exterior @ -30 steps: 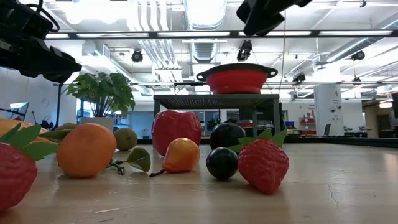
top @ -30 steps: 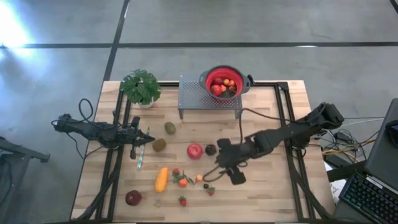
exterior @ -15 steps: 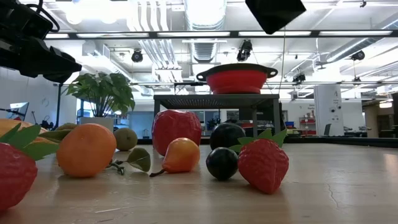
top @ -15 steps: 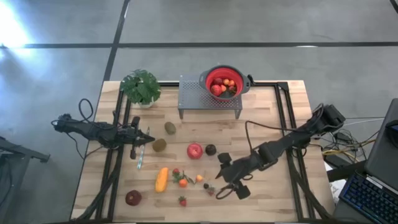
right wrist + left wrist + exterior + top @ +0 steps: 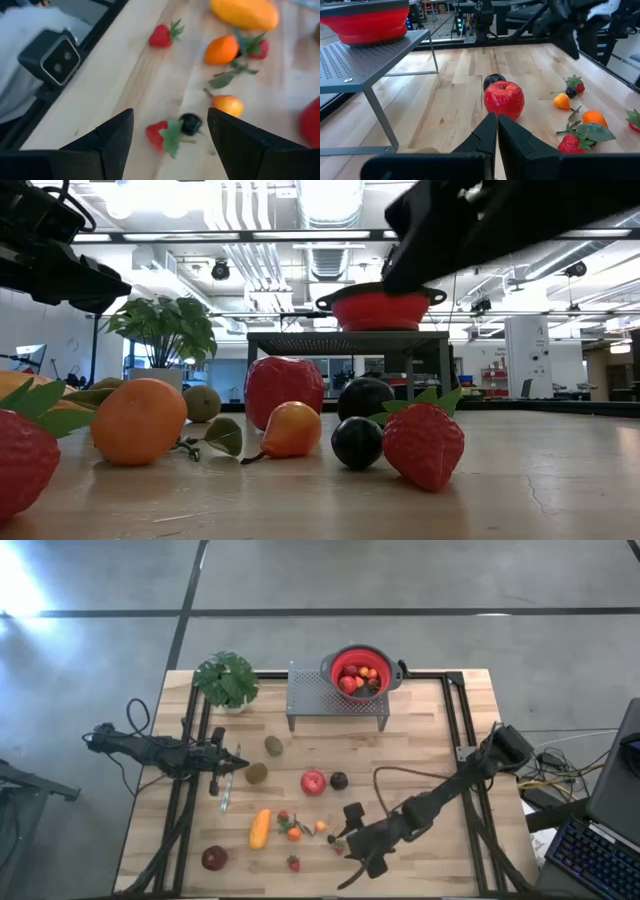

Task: Pick & Place Fruit
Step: Put the strawberry into the strainer bowl on the shelf

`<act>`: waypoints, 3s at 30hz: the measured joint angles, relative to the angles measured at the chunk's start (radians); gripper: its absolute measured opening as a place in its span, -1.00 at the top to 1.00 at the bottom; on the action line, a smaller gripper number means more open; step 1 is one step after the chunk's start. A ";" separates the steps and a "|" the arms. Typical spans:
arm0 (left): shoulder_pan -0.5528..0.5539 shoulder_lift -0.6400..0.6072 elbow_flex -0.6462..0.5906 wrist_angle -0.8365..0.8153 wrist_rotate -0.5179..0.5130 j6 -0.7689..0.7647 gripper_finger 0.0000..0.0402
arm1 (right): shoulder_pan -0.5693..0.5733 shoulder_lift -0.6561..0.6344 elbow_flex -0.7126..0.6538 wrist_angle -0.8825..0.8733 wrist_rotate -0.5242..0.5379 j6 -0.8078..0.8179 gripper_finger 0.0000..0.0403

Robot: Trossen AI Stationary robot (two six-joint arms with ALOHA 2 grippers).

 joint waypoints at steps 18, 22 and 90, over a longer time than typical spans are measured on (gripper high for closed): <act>0.000 0.001 0.000 -0.001 0.000 0.000 0.90 | 0.005 0.191 0.062 -0.040 0.002 0.086 -0.14; 0.000 0.001 0.000 -0.001 0.000 0.000 0.90 | 0.004 0.188 0.057 -0.035 0.002 0.085 -0.06; 0.000 0.002 0.000 -0.001 0.000 0.000 0.90 | 0.002 0.180 0.053 -0.015 -0.036 0.067 0.40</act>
